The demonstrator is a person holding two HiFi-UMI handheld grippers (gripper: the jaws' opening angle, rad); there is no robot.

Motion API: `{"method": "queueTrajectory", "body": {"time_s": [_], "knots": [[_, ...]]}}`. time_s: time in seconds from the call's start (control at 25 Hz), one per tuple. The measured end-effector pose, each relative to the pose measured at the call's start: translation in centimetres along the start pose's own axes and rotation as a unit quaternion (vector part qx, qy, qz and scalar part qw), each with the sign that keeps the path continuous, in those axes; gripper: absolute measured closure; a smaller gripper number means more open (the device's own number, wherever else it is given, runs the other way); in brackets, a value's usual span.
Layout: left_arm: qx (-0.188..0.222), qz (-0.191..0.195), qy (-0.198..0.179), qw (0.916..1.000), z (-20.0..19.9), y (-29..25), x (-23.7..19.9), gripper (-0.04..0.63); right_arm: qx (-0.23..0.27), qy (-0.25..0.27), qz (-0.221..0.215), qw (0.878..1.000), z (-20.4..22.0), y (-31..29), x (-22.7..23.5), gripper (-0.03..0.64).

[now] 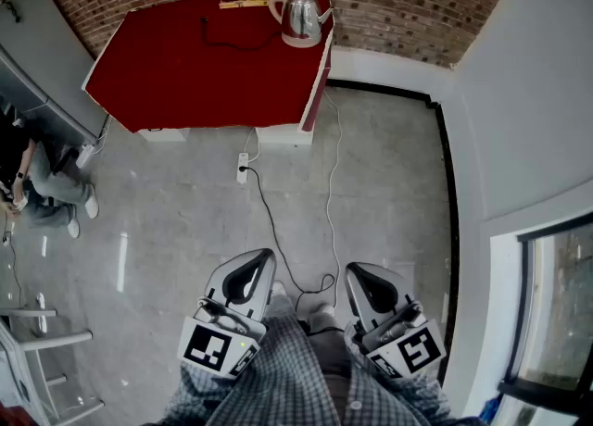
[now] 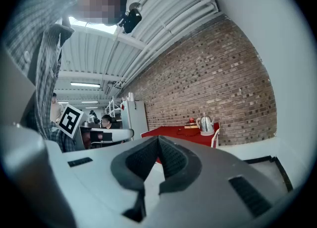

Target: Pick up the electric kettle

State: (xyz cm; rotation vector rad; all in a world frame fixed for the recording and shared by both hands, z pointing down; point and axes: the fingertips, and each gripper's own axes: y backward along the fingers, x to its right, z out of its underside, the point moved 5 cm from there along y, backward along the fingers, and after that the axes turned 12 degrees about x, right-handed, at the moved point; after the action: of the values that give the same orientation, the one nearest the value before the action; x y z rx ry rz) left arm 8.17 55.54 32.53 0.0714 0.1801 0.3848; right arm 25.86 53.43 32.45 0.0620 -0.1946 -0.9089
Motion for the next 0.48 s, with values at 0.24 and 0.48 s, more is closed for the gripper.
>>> {"method": "queueTrajectory", "body": {"time_s": [0.24,0.48], "knots": [[0.004,0.02,-0.007,0.9998,-1.1,0.0,-2.5,0.588,0.008,-0.016,0.023,1.0,0.2,-2.4,-1.2,0.609],[0.009,0.035,-0.006,0.9993,-1.5,-0.3,-5.7,0.588,0.016,0.012,0.036,0.999,0.2,-4.9,-2.4,0.609]]}}
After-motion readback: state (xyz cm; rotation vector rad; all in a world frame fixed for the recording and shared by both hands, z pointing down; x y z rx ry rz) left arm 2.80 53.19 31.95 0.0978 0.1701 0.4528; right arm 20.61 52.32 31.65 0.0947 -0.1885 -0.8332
